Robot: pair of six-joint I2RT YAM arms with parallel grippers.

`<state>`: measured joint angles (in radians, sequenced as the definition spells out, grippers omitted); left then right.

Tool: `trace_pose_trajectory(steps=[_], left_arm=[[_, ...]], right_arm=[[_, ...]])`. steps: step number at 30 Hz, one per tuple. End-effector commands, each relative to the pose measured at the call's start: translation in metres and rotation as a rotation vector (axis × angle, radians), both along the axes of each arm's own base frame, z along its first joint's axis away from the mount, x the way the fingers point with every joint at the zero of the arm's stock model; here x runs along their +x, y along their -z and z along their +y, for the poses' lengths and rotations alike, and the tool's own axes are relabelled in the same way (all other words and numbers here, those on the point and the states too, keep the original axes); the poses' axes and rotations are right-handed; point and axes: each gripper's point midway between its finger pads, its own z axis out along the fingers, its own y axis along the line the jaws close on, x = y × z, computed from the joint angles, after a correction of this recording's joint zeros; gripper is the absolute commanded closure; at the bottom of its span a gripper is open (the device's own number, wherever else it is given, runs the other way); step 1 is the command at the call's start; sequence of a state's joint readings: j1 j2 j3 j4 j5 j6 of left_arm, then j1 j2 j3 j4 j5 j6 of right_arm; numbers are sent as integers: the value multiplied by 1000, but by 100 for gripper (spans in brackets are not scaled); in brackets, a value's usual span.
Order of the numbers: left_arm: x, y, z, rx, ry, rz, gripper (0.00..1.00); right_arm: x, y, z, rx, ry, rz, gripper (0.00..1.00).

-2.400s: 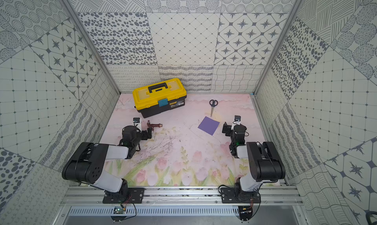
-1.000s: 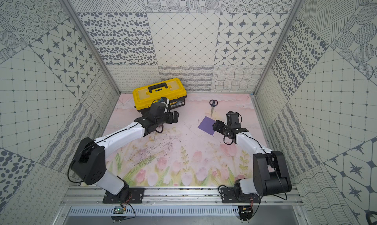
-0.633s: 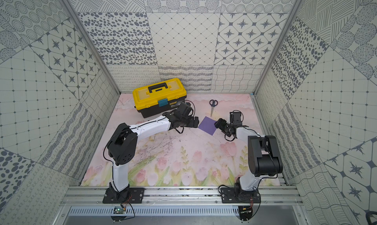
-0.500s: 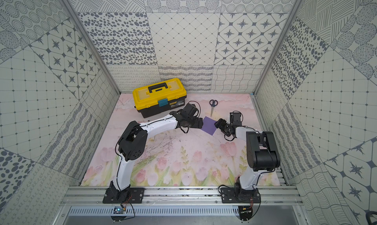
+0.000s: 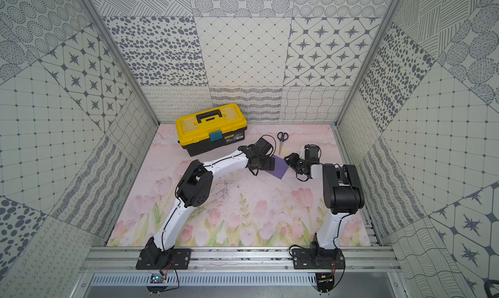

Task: Fold the square paper along the opposite sides
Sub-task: Pick up the paper from the center of the board.

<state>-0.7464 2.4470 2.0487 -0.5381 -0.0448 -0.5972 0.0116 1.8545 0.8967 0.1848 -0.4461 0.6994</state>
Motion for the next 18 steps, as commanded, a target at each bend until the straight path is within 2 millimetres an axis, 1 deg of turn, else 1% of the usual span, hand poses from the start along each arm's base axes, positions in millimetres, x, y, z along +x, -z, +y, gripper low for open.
trace_pose_trajectory(steps=[1, 6, 10, 12, 18], left_arm=[[-38, 55, 36, 178, -22, 205, 9], [-42, 59, 40, 200, -15, 213, 9], [-43, 62, 40, 200, -11, 220, 9], [-44, 64, 40, 201, -8, 225, 9], [-48, 73, 42, 208, -3, 246, 10]], right_arm=[[-15, 25, 10, 12, -21, 103, 49], [-17, 25, 23, 6, -50, 105, 50], [-17, 25, 26, -11, -56, 107, 55], [-18, 27, 25, -23, -55, 113, 61], [-15, 33, 25, -40, -55, 127, 87]])
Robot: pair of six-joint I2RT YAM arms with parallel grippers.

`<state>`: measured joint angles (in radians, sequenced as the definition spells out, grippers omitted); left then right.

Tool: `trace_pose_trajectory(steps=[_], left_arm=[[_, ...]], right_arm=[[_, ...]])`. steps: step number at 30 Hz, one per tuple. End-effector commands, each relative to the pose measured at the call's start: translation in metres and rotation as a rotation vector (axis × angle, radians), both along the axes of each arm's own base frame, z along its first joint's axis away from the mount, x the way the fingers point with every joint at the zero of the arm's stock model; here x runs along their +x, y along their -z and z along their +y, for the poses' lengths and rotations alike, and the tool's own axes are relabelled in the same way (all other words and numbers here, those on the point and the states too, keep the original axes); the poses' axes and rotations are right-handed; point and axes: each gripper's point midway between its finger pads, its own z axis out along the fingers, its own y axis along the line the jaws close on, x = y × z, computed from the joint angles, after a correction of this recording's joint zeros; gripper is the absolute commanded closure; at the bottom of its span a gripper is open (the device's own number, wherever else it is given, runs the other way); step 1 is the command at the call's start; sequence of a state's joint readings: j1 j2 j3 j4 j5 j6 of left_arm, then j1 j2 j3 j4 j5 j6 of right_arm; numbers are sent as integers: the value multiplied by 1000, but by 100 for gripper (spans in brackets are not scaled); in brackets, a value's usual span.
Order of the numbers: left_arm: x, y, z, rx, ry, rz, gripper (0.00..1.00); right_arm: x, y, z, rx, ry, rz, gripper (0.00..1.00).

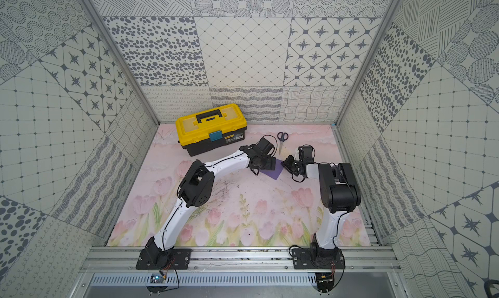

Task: Fold the square paper along the opposite sides
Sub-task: Pick up the paper from the center of the board.

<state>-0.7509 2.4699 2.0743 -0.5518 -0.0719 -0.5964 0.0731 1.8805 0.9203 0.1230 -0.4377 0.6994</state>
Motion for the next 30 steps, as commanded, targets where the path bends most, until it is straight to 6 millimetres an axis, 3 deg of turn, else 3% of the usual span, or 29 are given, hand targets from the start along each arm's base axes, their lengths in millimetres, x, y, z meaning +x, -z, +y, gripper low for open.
trace_pose_trajectory(steps=[1, 3, 7, 10, 13, 17, 20, 22, 25, 27, 30], left_arm=[[-51, 70, 42, 182, 2, 258, 10], [-52, 71, 42, 185, 3, 260, 10], [-51, 69, 43, 192, 12, 251, 11], [-44, 47, 43, 191, 46, 188, 12], [-33, -8, 39, 162, 127, 49, 11], [-28, -119, 35, 85, 266, -203, 5], [-42, -199, 33, 12, 412, -389, 2], [-63, -242, 33, -54, 541, -488, 2], [-121, -296, 36, -263, 843, -582, 2], [-163, -333, 56, -464, 1022, -648, 2], [-196, -376, 97, -680, 1119, -743, 2]], right_arm=[[-5, 21, -1, -32, -2, 62, 92], [-4, 21, 1, -32, -6, 62, 100], [-4, 19, 3, -38, -20, 55, 100], [-6, -6, 5, -36, -38, -1, 100], [-13, -59, 2, -89, -73, -106, 100], [-36, -152, -3, -201, -133, -320, 100], [-64, -217, -3, -248, -189, -490, 100], [-85, -251, 3, -251, -246, -582, 100], [-120, -295, 17, -207, -348, -697, 100], [-143, -324, 29, -159, -426, -787, 100], [-177, -366, 45, -90, -534, -912, 100]])
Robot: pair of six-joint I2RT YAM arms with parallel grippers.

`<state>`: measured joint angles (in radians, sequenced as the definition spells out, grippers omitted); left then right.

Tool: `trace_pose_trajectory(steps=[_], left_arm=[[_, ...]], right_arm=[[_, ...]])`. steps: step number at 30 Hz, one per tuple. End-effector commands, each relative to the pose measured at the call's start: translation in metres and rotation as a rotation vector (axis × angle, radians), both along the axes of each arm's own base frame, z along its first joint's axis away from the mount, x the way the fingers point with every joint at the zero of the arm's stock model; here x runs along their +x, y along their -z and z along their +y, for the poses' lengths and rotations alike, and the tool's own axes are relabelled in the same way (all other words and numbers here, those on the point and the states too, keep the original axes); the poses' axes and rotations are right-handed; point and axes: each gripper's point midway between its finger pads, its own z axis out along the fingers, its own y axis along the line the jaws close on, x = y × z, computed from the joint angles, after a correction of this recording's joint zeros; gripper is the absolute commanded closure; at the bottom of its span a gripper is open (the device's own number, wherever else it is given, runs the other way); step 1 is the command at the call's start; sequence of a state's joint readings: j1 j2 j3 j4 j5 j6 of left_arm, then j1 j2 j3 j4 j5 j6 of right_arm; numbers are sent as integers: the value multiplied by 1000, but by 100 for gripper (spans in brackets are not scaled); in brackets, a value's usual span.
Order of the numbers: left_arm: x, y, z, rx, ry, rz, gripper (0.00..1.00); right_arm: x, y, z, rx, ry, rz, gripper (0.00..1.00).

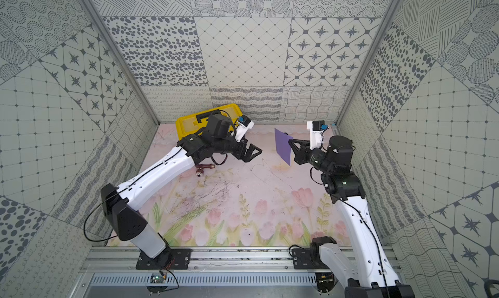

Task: Fold the square paper along the opposite sides
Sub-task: Pick up the paper from the center of the board.

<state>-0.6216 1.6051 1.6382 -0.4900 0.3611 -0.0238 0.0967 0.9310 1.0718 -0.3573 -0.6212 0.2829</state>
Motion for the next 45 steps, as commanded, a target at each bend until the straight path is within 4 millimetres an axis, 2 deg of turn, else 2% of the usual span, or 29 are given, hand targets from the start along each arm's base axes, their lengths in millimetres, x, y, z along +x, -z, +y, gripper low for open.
trace_pose_trajectory(steps=[1, 3, 5, 8, 11, 19, 24, 28, 30, 32, 38, 45], left_arm=[[-102, -88, 32, -347, 607, -247, 2], [-112, -97, 51, -384, 632, -263, 2], [-118, -98, 60, -386, 635, -271, 2], [-126, -99, 66, -391, 641, -293, 2], [-130, -103, 66, -422, 662, -306, 2], [-123, -114, 62, -473, 680, -307, 2], [-128, -122, 57, -490, 682, -338, 2], [-135, -121, 48, -494, 685, -349, 3], [-135, -120, 45, -495, 666, -356, 9], [-132, -120, 44, -498, 639, -366, 16], [-120, -123, 47, -506, 525, -408, 19], [-110, -132, 49, -512, 445, -432, 28]], right_arm=[[-41, -31, 24, 6, -209, -83, 100], [-56, -54, 31, 13, -262, -145, 100], [-66, -72, 36, 24, -299, -188, 100], [-77, -94, 45, 57, -360, -240, 100], [-79, -103, 57, 80, -411, -253, 100], [-76, -104, 89, 59, -499, -243, 100], [-71, -103, 98, 52, -516, -236, 100], [-66, -102, 100, 47, -503, -236, 100], [-66, -102, 100, 44, -498, -239, 100], [-65, -102, 99, 43, -492, -240, 100], [-68, -102, 96, 32, -477, -253, 100], [-69, -102, 95, 27, -477, -257, 100]])
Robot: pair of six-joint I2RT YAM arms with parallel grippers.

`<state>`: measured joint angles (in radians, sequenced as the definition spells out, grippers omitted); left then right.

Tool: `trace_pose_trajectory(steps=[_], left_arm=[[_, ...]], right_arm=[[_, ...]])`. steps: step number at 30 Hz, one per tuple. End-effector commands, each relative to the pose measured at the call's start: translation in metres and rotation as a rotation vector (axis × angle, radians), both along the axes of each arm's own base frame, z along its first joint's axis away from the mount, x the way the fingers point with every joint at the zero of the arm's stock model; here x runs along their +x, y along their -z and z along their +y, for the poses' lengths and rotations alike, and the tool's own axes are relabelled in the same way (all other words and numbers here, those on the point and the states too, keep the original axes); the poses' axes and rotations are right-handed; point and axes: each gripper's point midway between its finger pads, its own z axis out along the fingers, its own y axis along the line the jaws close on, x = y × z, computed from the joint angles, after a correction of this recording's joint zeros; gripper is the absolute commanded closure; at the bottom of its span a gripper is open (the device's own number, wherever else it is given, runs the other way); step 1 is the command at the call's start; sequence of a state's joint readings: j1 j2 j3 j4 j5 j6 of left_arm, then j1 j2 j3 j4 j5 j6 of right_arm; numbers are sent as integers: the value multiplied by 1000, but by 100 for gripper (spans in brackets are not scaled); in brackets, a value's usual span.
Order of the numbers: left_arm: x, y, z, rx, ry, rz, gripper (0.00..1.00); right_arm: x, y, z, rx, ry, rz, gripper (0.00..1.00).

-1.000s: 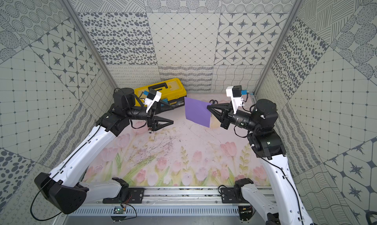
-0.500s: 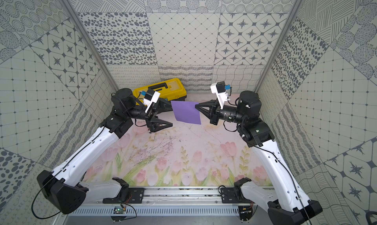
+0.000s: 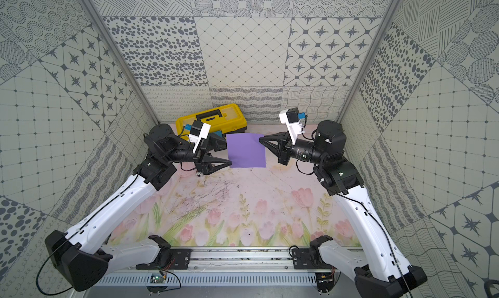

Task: Fold the square paper along the opposite sides
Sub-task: Pick up the paper from the center of the board.

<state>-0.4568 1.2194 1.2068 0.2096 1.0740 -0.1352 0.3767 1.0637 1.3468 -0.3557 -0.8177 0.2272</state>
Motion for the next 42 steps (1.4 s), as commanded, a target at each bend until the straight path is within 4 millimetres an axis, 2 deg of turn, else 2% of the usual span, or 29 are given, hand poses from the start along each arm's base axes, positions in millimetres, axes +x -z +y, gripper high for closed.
trace_pose_trajectory(steps=[1, 3, 12, 21, 26, 42], left_arm=[[12, -22, 2, -61, -95, -51, 32], [17, -25, 2, -63, -108, -37, 39], [24, -24, -2, -47, -107, -1, 48], [27, -12, -3, -32, -110, 27, 50], [29, -7, -5, -38, -95, 47, 56], [21, -25, -2, -96, -82, 20, 73]], right_arm=[[-9, -18, -3, 16, 3, -74, 100], [-10, -18, -3, 17, 0, -72, 100], [-14, -21, -4, 21, -3, -81, 100], [-21, -29, -8, 29, 4, -113, 100], [-26, -33, -9, 36, 4, -127, 100], [-22, -26, -6, 35, -8, -108, 100]])
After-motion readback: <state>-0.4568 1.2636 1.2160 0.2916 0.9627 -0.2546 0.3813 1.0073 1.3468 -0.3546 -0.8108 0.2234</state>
